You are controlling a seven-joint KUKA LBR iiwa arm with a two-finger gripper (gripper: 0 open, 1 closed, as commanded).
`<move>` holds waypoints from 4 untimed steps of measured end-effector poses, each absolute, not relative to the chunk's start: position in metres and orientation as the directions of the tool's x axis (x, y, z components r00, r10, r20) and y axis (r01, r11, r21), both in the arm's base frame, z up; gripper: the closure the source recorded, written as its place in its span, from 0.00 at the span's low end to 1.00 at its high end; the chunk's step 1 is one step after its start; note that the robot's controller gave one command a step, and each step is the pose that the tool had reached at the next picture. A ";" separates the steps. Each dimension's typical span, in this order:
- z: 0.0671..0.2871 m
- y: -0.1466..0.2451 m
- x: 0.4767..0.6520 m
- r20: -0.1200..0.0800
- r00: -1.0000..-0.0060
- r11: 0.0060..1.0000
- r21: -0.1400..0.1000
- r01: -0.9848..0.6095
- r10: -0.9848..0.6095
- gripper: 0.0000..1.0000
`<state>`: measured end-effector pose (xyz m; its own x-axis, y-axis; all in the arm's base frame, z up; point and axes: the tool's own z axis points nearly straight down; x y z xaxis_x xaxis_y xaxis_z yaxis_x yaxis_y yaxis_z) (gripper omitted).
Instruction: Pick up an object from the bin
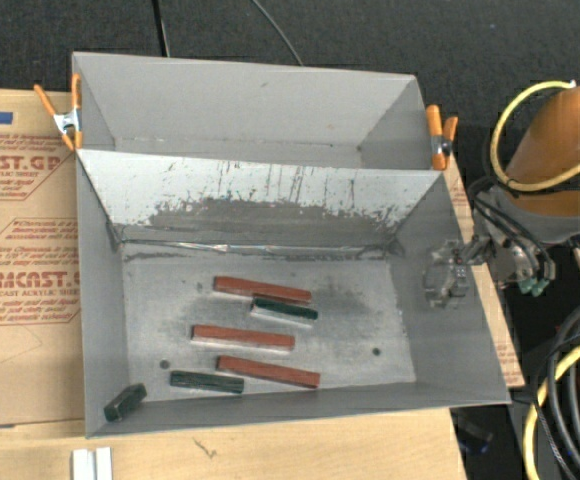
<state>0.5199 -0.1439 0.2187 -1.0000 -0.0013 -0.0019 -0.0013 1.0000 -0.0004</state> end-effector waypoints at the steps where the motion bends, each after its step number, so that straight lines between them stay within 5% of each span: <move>1: 0.157 -0.144 0.532 -0.008 -1.000 1.000 -0.002 -0.009 -0.009 1.00; 2: 0.131 -0.150 0.531 0.002 -0.999 0.999 0.002 0.041 0.041 1.00; 3: 0.180 -0.144 0.528 0.006 -1.000 1.000 0.002 0.016 0.016 1.00; 4: 0.175 -0.137 0.515 -0.002 -0.999 0.999 0.000 0.035 0.035 0.00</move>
Offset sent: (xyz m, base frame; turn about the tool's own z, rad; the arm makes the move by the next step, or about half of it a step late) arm 0.0121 -0.0087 -0.0861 0.0436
